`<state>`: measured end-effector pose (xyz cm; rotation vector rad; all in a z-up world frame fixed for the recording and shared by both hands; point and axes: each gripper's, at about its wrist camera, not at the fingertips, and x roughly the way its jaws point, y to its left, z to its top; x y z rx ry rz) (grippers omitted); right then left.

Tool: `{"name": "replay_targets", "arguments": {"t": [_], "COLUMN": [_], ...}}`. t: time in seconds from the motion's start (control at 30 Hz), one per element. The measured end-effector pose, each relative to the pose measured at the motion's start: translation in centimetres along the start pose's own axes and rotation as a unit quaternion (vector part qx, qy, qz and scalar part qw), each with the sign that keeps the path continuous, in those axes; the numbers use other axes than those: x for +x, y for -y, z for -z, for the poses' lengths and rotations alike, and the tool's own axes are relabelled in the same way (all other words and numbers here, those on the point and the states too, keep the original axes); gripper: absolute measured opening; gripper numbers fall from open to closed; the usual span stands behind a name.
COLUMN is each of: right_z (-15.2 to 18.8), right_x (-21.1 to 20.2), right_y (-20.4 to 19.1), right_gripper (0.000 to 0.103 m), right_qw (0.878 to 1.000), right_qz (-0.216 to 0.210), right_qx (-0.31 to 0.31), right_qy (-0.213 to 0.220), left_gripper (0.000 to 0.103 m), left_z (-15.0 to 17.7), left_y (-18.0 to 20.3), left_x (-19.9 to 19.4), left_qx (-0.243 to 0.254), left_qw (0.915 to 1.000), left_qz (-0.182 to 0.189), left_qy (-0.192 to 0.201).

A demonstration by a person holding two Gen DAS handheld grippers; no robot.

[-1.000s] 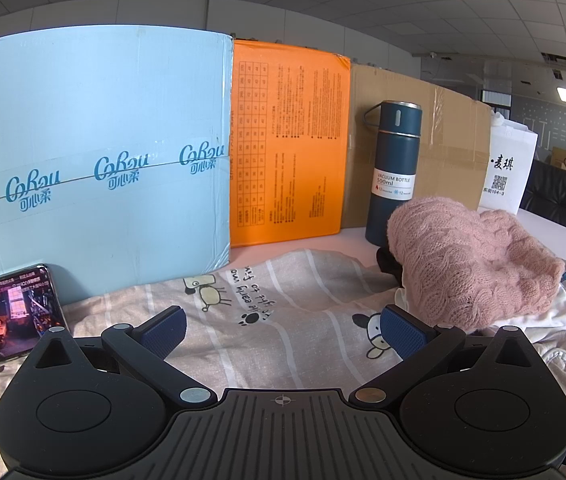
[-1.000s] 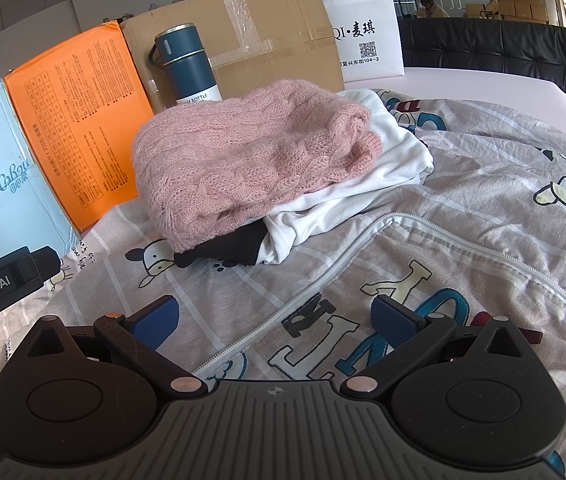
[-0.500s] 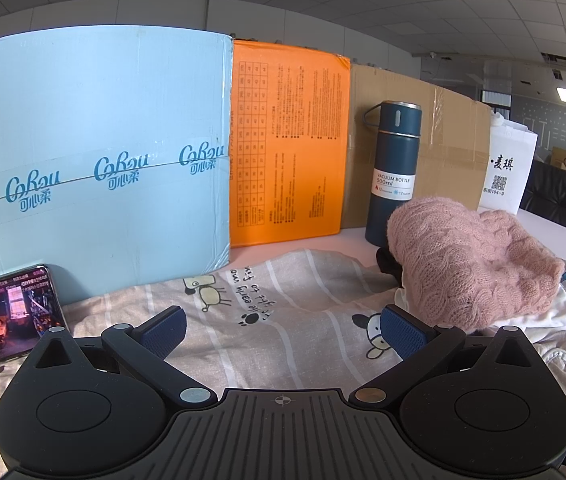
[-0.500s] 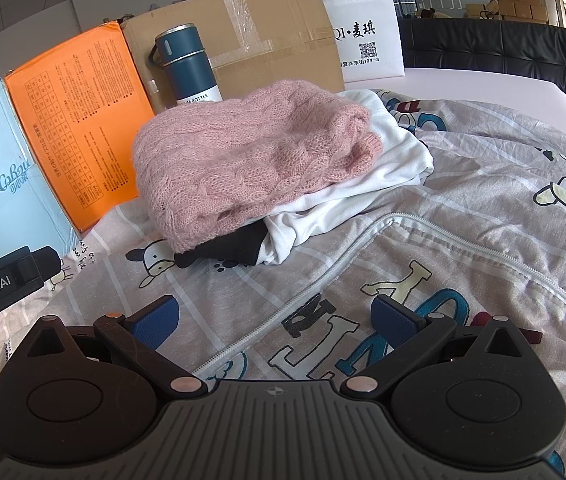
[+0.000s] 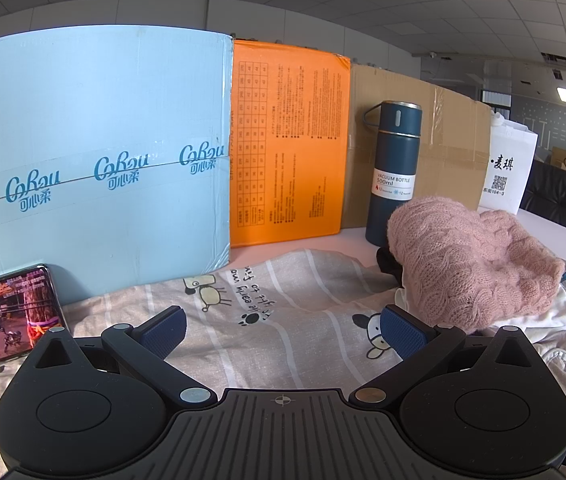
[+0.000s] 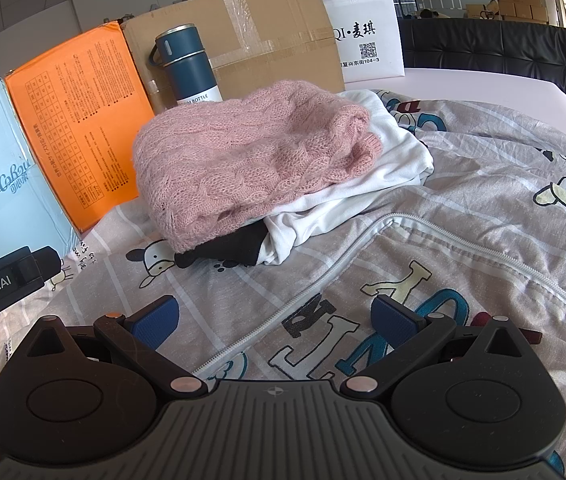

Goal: Fold clothes

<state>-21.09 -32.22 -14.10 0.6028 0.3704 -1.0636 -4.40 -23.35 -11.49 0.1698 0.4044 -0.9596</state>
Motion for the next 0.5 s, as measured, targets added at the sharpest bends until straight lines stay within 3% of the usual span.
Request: {"name": "replay_targets", "arguments": {"t": [0.5], "right_z": [0.00], "right_x": [0.00], "right_y": [0.00], "right_gripper": [0.103], "right_qw": [1.000], "right_qz": [0.000], "right_qx": [0.000], "right_qy": [0.000], "left_gripper": [0.103], "left_z": [0.03], "left_y": [0.09], "left_x": [0.08], "left_qx": [0.001], "left_qw": [1.0000], "left_qz": [-0.001], "left_qy": [0.002]}}
